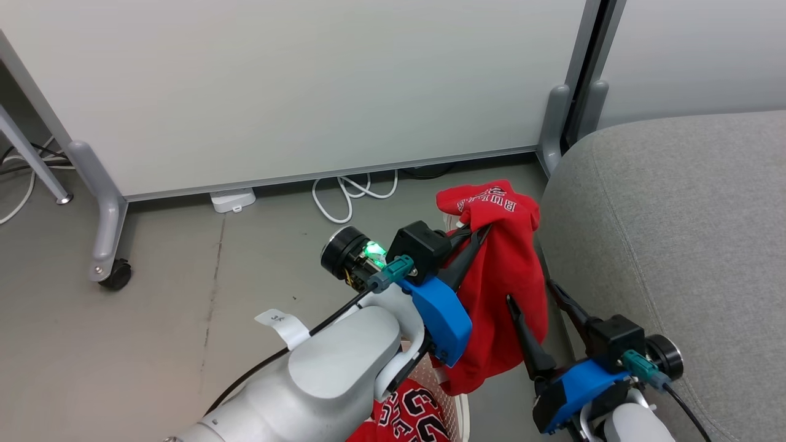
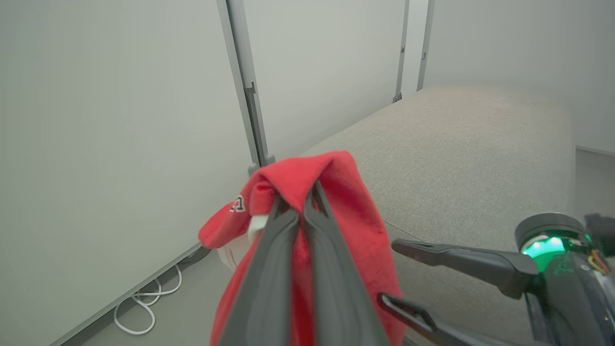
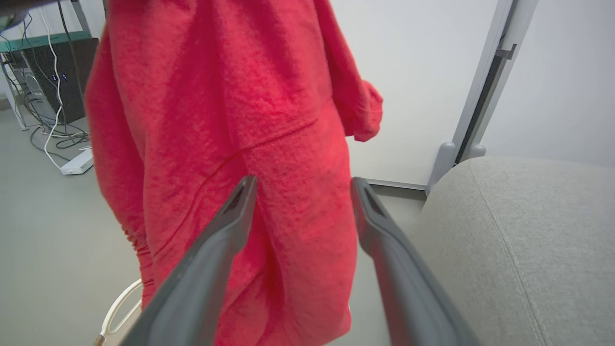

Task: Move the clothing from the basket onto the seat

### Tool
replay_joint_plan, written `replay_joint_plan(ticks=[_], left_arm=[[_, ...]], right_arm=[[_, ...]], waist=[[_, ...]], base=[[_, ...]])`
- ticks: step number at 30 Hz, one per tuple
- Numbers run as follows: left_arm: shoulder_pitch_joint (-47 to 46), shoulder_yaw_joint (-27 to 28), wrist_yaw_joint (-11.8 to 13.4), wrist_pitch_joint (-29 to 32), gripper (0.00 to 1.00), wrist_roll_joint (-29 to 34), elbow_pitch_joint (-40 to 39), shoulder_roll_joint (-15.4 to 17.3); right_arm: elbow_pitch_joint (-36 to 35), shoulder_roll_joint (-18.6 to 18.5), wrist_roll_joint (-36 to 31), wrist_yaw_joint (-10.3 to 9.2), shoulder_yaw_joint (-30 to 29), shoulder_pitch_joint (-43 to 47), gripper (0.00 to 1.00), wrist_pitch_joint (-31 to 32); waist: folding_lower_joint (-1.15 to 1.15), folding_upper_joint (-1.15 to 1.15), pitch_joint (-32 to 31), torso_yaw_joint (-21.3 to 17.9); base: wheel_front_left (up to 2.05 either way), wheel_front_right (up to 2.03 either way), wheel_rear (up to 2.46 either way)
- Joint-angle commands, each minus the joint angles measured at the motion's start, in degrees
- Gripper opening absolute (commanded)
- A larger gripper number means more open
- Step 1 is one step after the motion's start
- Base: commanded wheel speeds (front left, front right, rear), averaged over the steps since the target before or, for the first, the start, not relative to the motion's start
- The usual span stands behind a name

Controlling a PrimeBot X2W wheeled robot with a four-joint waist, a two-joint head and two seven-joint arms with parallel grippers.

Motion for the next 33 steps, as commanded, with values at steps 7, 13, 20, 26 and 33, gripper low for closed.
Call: replay_joint_plan(ticks=[7,13,20,26,33], left_arm=[[-1.43,-0.90,0.61,-0.28,0.00,-0.83,-0.85,0.03],[-1.56,-1.62,0.70,-0.28,0.00,-1.22,-1.23,0.03],[-2.00,-2.34,0.72,-0.29,0.00,-1.68,-1.57,0.03],[-2.10,-2.82,0.59,-0.29,0.00,-1.97,-1.67,0.03],[-1.70,-3.32,0.27,-0.29,0.00,-2.15,-1.66,0.03]], right_arm=[[6.41,-0.15,-0.50,0.03,1.48,-5.08,1.00,-0.39],[10.74,-0.15,-0.60,0.03,2.20,-8.34,1.00,-0.62],[15.05,-0.15,-0.77,0.03,3.00,-12.49,1.00,-0.87],[18.28,-0.15,0.08,0.03,3.98,-15.46,1.00,-1.02],[20.69,-0.15,1.51,0.03,5.29,-17.07,1.00,-1.19]], waist=[[0.00,0.00,0.50,0.58],[0.00,0.00,0.61,0.62],[0.00,0.00,0.85,0.70],[0.00,0.00,0.99,0.55],[0.00,0.00,0.46,0.52]], base=[[0.00,0.00,0.00],[0.00,0.00,0.00],[0.00,0.00,0.00],[0.00,0.00,0.00],[0.00,0.00,0.00]])
